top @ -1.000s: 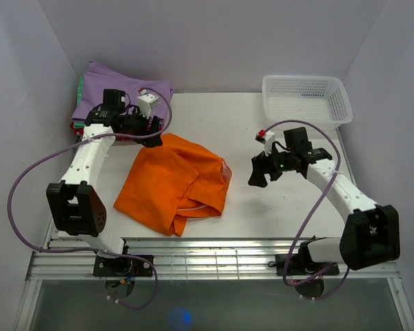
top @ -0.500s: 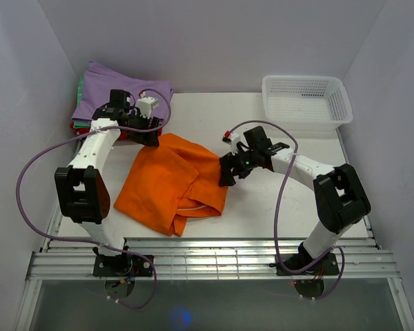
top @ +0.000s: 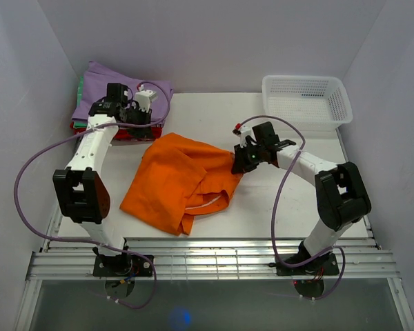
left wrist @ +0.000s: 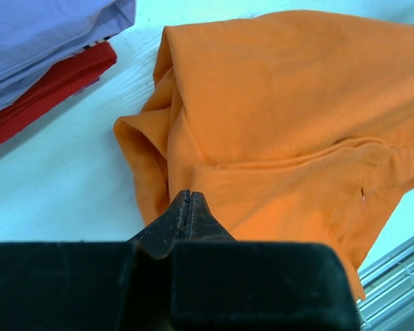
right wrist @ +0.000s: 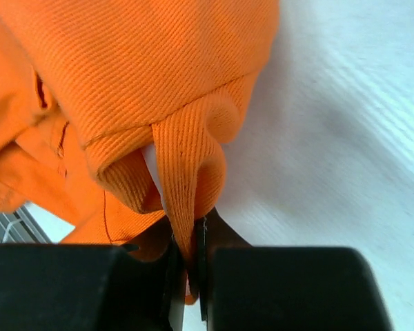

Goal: Fold and stack the trousers
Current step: Flatten the trousers out

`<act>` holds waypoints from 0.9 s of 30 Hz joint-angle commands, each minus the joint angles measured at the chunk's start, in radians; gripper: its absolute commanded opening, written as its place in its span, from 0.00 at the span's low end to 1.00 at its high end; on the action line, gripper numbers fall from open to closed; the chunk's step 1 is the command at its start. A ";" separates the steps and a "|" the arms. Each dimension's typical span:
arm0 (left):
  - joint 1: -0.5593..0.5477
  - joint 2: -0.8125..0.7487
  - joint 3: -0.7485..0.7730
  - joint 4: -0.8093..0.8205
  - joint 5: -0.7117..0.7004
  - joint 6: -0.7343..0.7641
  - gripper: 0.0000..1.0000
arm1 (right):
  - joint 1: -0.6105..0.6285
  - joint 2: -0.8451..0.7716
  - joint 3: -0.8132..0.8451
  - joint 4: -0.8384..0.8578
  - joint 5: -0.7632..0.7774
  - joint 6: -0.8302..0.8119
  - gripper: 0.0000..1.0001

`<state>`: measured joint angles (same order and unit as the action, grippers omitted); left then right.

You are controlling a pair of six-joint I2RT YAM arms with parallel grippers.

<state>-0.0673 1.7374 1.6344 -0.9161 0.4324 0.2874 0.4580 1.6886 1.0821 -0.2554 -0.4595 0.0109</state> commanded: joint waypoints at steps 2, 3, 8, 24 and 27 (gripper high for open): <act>-0.003 -0.107 0.041 -0.038 0.109 0.007 0.00 | -0.123 -0.082 -0.022 0.009 -0.013 -0.006 0.08; -0.003 -0.120 0.039 -0.040 0.114 0.010 0.00 | -0.140 -0.090 -0.024 0.001 -0.018 -0.006 0.08; -0.022 -0.090 0.070 -0.170 0.242 0.118 0.20 | -0.214 -0.135 -0.050 -0.027 -0.068 -0.057 0.08; -0.534 0.109 0.166 -0.074 0.091 0.663 0.49 | -0.213 -0.167 -0.169 -0.036 -0.255 -0.019 0.08; -0.537 0.171 0.218 -0.108 0.086 0.769 0.50 | -0.213 -0.171 -0.171 -0.045 -0.258 -0.020 0.08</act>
<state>-0.6109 1.8603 1.8046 -0.9642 0.5110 0.8627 0.2424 1.5528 0.9188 -0.2886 -0.6716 -0.0124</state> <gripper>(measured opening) 0.496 0.089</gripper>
